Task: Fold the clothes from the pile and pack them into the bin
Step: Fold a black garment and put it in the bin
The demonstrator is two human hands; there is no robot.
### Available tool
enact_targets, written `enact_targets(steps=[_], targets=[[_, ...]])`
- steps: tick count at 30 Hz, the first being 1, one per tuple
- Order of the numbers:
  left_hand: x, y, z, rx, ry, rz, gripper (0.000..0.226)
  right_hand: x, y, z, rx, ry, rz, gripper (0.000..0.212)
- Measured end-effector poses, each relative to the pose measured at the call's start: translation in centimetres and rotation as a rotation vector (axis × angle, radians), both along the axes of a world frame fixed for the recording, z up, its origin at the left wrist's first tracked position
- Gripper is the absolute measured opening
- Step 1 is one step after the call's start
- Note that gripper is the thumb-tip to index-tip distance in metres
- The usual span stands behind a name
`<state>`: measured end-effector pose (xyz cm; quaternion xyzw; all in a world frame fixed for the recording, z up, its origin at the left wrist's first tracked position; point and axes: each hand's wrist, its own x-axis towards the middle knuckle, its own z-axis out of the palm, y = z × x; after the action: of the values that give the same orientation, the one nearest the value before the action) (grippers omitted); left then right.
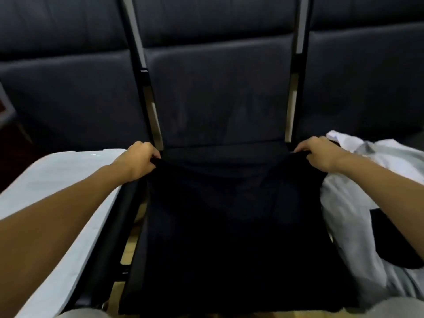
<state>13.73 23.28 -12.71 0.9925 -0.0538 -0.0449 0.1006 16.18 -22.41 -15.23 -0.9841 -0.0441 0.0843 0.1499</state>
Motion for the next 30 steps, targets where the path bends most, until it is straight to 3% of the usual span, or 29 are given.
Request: enact_targets(steps=[7, 10, 13, 16, 19, 22, 24, 27, 30], targets=[[6.1, -0.5, -1.6, 0.023, -0.285, -0.147, 0.037, 5.0, 0.3, -1.2, -0.065, -0.200, -0.122, 0.052], [5.7, -1.1, -1.3, -0.102, -0.407, -0.148, 0.035, 5.9, 0.2, -0.4, 0.004, -0.216, -0.119, 0.048], [2.0, -1.2, -2.1, -0.216, -0.485, -0.314, 0.035, 3.9, 0.2, -0.4, 0.019, -0.247, -0.019, 0.046], [-3.0, 0.0, -4.9, -0.201, -0.296, -0.462, 0.043, -1.9, 0.4, -2.1, 0.011, -0.274, 0.022, 0.043], [-7.7, 0.9, -8.0, -0.021, 0.046, -0.497, 0.039, -8.4, 0.7, -5.3, -0.153, -0.037, 0.131, 0.049], [-10.6, 0.8, -10.4, 0.089, 0.324, -0.385, 0.080, -13.7, 2.3, -7.6, -0.136, 0.158, 0.188, 0.057], [-11.1, 0.5, -11.3, 0.030, 0.340, -0.303, 0.088, -15.3, 4.7, -7.8, -0.019, 0.007, 0.144, 0.049], [-11.4, -0.4, -12.2, -0.038, 0.219, -0.273, 0.055, -15.8, 9.2, -7.2, 0.075, -0.210, 0.186, 0.039], [-11.7, -2.5, -11.1, -0.036, 0.138, -0.331, 0.034, -16.1, 13.8, -6.6, 0.125, -0.199, 0.324, 0.069]])
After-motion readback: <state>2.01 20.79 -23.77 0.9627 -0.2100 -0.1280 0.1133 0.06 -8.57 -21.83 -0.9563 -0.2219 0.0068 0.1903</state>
